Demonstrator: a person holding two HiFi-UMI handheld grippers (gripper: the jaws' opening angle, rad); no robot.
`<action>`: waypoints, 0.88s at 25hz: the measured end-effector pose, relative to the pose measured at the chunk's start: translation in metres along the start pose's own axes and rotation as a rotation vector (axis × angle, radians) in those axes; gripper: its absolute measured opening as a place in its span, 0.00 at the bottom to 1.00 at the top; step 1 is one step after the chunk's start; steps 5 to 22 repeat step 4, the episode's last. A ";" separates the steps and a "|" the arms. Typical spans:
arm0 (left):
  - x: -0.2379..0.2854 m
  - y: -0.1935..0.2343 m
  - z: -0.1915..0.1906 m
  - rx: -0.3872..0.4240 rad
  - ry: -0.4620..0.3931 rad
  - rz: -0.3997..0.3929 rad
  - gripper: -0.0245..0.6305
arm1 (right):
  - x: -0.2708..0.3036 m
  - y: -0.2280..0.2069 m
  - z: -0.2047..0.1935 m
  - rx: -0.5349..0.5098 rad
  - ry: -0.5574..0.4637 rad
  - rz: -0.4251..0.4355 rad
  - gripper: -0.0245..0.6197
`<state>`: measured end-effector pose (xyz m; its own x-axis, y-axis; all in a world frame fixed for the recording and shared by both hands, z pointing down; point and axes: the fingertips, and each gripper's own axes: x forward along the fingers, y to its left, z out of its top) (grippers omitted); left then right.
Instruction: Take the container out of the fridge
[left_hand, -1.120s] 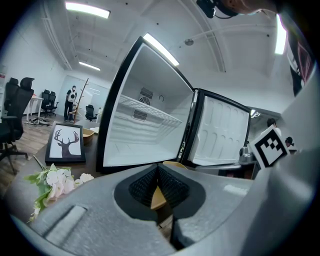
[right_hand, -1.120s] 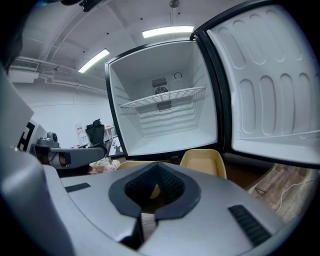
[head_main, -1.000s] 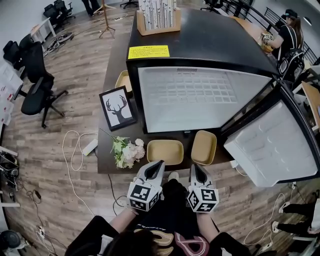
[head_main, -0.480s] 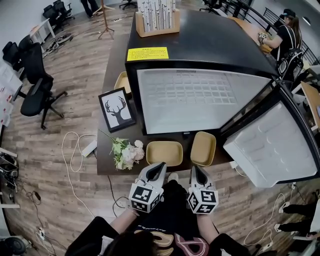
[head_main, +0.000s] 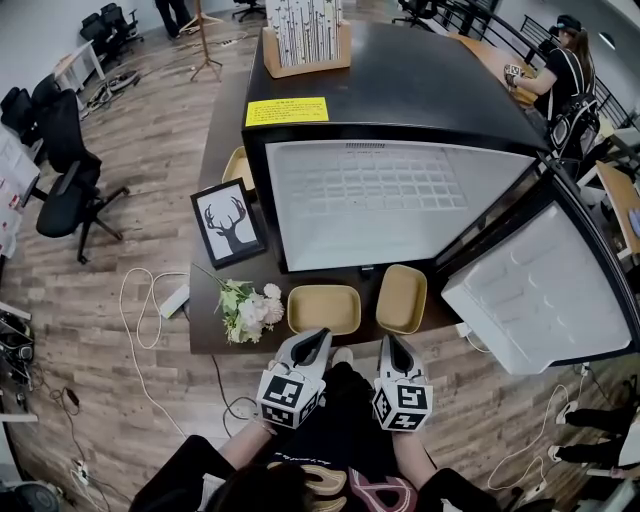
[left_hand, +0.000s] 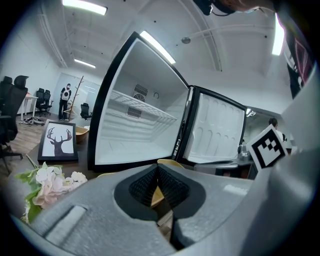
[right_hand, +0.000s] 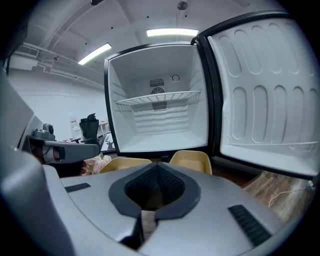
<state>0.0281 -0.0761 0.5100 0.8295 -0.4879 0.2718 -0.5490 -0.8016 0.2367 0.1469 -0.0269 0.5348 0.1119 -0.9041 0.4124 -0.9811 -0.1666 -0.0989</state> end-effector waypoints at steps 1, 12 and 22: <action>0.000 0.000 -0.001 -0.001 0.001 0.000 0.05 | 0.000 0.000 -0.001 0.002 0.001 0.000 0.05; -0.001 0.000 -0.003 -0.002 0.008 0.002 0.05 | -0.002 0.000 -0.004 0.011 0.009 0.000 0.05; -0.001 0.000 -0.003 -0.002 0.008 0.002 0.05 | -0.002 0.000 -0.004 0.011 0.009 0.000 0.05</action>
